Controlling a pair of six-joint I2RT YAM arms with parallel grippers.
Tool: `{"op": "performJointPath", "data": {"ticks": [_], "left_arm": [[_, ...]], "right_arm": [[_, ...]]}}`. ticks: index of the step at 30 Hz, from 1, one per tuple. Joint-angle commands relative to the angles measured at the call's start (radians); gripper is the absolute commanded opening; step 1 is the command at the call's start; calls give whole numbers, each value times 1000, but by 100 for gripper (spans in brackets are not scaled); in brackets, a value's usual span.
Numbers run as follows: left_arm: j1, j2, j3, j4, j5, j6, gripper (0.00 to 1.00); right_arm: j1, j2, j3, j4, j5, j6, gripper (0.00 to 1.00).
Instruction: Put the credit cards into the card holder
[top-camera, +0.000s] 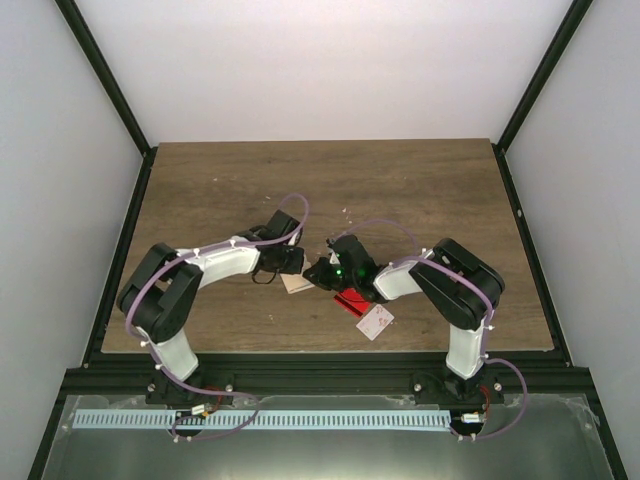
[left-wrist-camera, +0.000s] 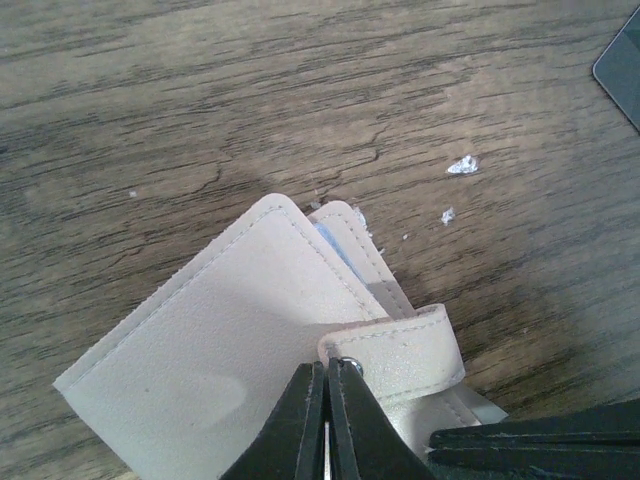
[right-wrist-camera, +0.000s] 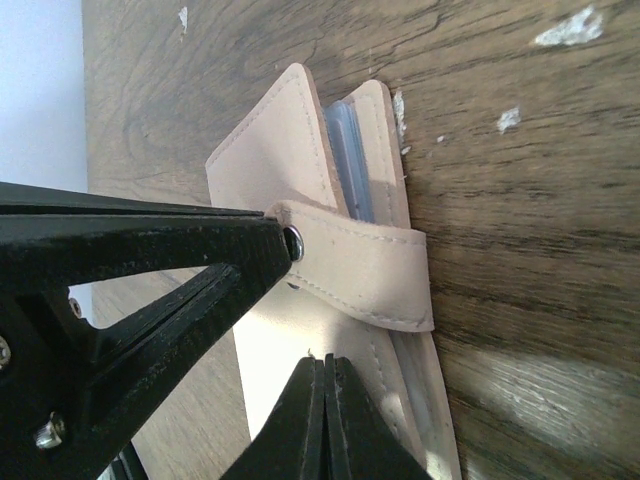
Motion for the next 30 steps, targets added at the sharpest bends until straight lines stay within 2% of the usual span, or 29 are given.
{"op": "performJointPath", "data": {"ticks": [1, 11, 17, 23, 30], "left_arm": [[-6, 88, -126, -181, 17, -33, 4], [-30, 88, -228, -160, -6, -95, 4], [-74, 51, -219, -192, -21, -149, 4], [-80, -55, -204, -167, -22, -154, 4], [-92, -66, -233, -135, -18, -155, 4]], "right_arm": [[-7, 62, -27, -218, 74, -24, 1], [-10, 87, -20, -244, 97, -27, 1], [-13, 65, -8, -262, 104, -39, 1], [-14, 53, 29, -295, 113, -60, 1], [-14, 10, 20, -286, 101, -72, 1]]}}
